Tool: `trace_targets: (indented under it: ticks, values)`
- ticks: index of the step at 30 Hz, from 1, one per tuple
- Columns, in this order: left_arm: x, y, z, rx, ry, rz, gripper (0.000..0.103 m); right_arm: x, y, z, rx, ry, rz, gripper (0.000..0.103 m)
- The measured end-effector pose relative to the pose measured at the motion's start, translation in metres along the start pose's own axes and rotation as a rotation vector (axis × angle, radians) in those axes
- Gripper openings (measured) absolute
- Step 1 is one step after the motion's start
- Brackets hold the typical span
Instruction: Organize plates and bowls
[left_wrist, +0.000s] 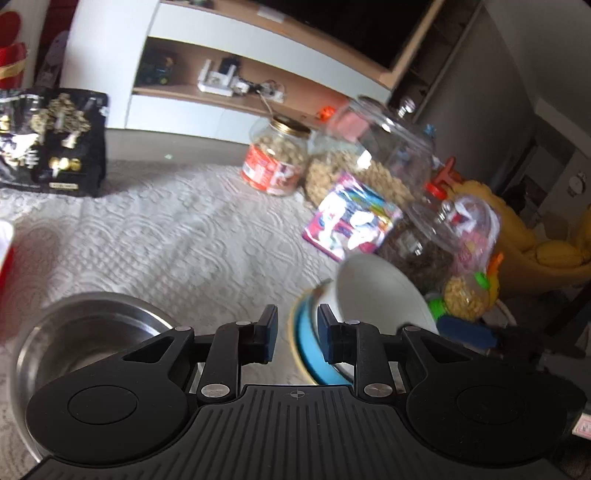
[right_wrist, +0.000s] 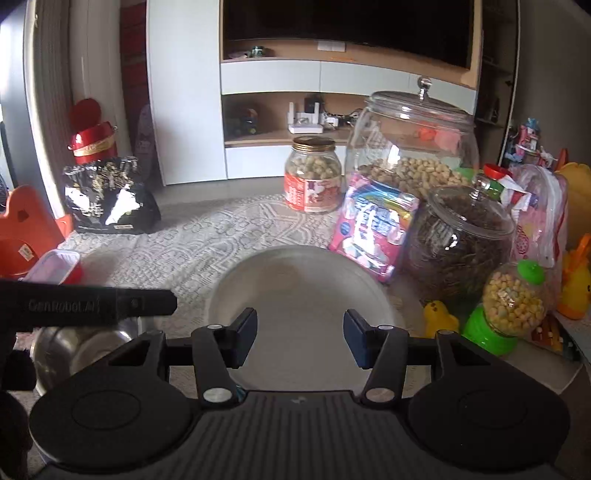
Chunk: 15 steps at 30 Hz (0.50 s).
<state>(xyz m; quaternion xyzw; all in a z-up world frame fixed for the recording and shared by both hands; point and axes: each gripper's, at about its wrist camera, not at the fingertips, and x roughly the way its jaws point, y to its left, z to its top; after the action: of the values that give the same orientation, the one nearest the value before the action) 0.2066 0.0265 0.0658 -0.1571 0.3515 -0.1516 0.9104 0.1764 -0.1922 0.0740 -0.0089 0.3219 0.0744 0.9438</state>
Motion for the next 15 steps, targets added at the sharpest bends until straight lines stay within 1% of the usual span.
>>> trace_targets:
  ticks: [2,3,4,5,6,8,9,11,13,15]
  values:
    - [-0.016,0.031,0.013,-0.066,-0.062,0.078,0.026,0.004,0.015,0.006,-0.003,0.010,0.053,0.052]
    - [-0.024,0.052,0.022,-0.105,-0.101,0.148,0.026,0.007,0.024,0.010,-0.003,0.022,0.082,0.052]
    - [-0.031,0.070,0.030,-0.132,-0.122,0.221,0.026,0.011,0.032,0.014,-0.002,0.036,0.113,0.052]
    - [-0.034,0.086,0.038,-0.150,-0.117,0.287,0.026,0.018,0.042,0.021,0.001,0.057,0.147,0.052]
    - [-0.037,0.104,0.049,-0.162,-0.089,0.364,0.026,0.026,0.053,0.028,0.004,0.085,0.188,0.052]
    - [-0.045,0.134,0.067,-0.146,-0.046,0.480,0.026,0.044,0.074,0.040,0.023,0.134,0.263,0.052]
    - [-0.052,0.150,0.071,-0.160,-0.057,0.516,0.026,0.056,0.087,0.046,0.039,0.158,0.297,0.052]
    - [-0.067,0.182,0.068,-0.255,-0.113,0.569,0.026,0.077,0.114,0.052,0.054,0.199,0.354,0.052]
    - [-0.074,0.216,0.055,-0.365,-0.155,0.630,0.026,0.094,0.143,0.051,0.044,0.229,0.384,0.052]
    - [-0.072,0.245,0.039,-0.456,-0.159,0.679,0.026,0.110,0.171,0.047,0.002,0.264,0.393,0.052]
